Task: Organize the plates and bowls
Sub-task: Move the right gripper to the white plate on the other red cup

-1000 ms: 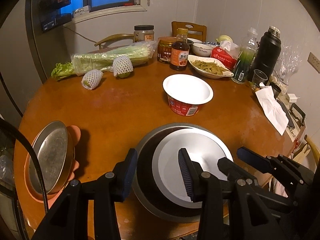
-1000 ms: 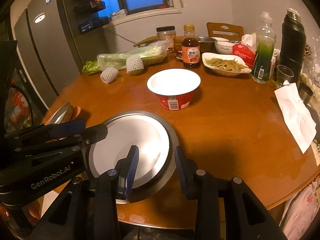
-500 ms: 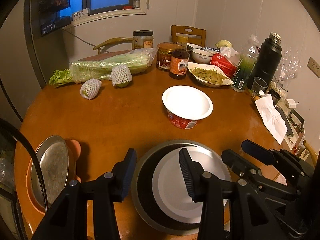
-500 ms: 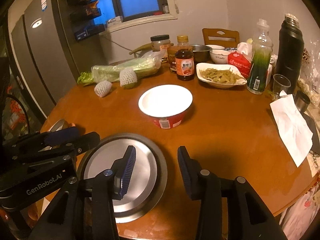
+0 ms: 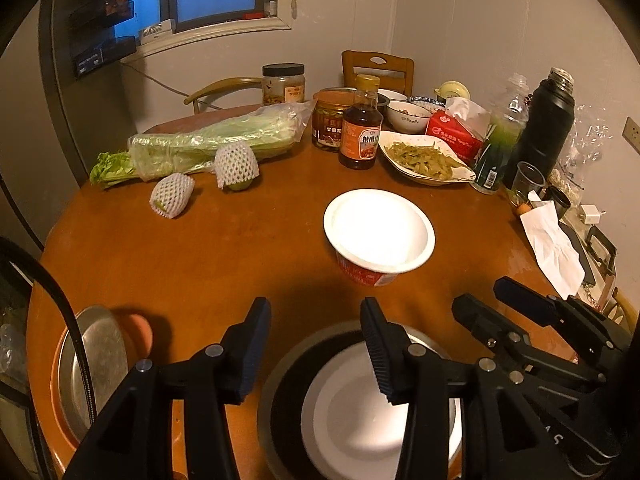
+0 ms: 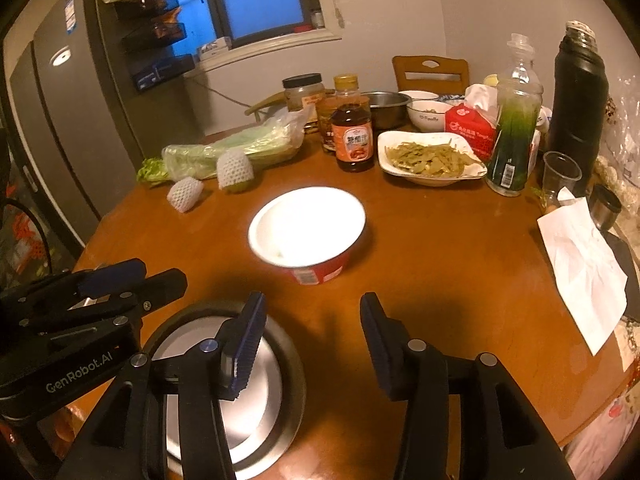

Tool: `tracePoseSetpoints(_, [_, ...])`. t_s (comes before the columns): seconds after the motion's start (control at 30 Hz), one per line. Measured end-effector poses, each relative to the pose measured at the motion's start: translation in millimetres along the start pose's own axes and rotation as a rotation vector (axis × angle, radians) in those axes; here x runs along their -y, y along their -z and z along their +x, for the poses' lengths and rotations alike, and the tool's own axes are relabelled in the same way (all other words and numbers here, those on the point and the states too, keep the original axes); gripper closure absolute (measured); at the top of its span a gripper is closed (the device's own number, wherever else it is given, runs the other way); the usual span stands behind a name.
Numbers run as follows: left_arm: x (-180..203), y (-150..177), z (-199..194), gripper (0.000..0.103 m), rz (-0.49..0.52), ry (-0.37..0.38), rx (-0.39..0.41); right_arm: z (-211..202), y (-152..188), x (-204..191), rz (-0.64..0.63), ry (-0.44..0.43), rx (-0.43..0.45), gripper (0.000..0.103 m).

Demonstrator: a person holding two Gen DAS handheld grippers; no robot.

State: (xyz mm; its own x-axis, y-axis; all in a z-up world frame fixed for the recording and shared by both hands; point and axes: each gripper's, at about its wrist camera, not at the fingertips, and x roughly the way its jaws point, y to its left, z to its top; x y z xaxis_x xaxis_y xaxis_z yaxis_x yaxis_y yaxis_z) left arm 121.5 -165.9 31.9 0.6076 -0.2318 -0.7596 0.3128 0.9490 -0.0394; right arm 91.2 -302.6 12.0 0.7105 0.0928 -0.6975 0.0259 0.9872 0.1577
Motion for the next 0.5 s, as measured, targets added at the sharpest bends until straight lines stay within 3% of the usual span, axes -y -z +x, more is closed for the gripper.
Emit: tracePoseSetpoints(0.5, [6.6, -28.5, 41.7, 0.056, 0.007, -0.007, -0.053, 38.7, -28.8, 25.0, 0.031, 0.017, -0.026, 0.052])
